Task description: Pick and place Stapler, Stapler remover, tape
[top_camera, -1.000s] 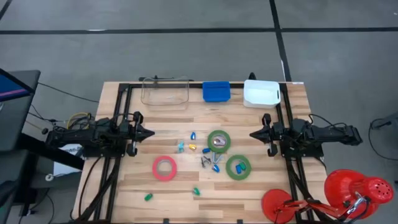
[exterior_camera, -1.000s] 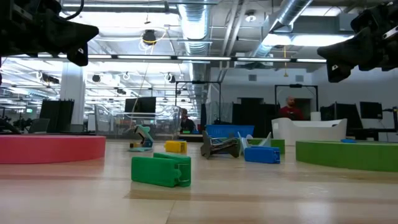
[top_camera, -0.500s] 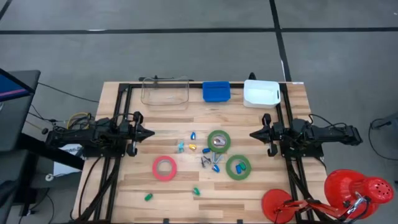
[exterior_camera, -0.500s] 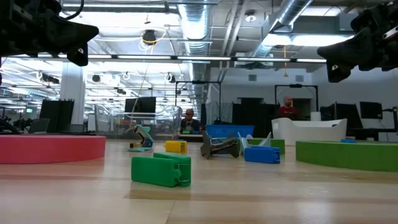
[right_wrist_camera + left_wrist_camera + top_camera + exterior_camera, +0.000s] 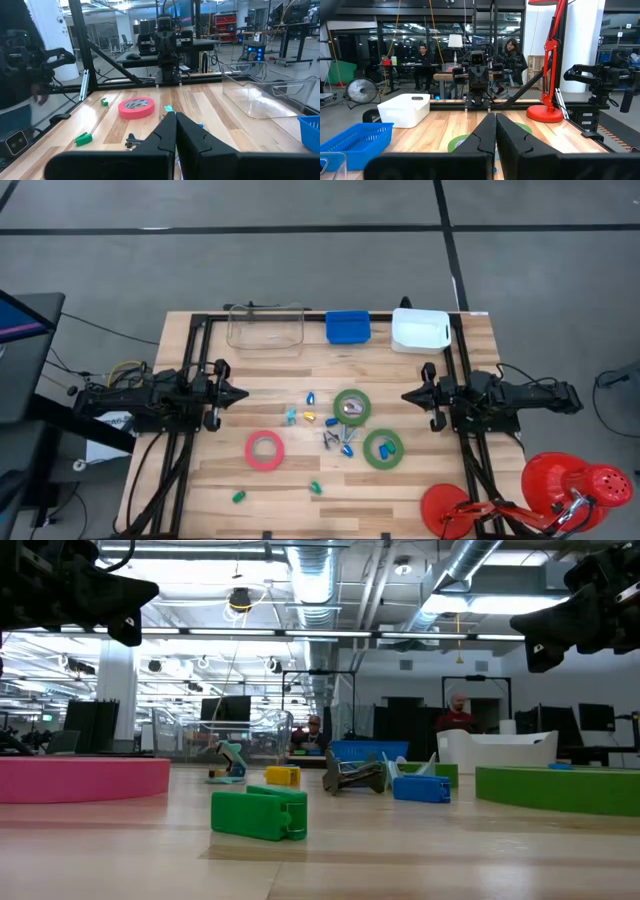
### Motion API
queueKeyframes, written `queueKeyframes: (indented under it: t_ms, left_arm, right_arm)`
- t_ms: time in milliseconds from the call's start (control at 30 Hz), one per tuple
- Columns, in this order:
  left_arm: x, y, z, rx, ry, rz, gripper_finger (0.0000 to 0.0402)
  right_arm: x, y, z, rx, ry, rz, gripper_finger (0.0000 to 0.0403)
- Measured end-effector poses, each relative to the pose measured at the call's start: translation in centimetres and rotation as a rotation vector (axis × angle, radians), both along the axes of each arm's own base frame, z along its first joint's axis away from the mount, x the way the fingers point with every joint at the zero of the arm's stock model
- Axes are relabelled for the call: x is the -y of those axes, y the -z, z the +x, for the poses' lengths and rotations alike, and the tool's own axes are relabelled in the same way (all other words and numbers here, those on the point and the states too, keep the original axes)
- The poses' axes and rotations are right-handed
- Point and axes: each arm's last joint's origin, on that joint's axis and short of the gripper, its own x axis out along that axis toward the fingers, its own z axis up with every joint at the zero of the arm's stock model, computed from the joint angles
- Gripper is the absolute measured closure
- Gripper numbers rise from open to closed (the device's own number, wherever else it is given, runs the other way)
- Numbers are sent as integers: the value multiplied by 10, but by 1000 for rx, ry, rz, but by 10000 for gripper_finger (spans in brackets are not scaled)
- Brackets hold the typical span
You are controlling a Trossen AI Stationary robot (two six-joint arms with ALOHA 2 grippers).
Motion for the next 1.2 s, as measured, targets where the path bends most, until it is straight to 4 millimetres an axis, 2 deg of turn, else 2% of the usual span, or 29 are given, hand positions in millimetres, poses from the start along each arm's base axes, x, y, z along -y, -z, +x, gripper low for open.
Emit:
queueKeyframes:
  t_ms: [1200]
  left_arm:
    - [0,0,0,0,0,0,398]
  right_arm:
    - [0,-3,0,39,1,2,403]
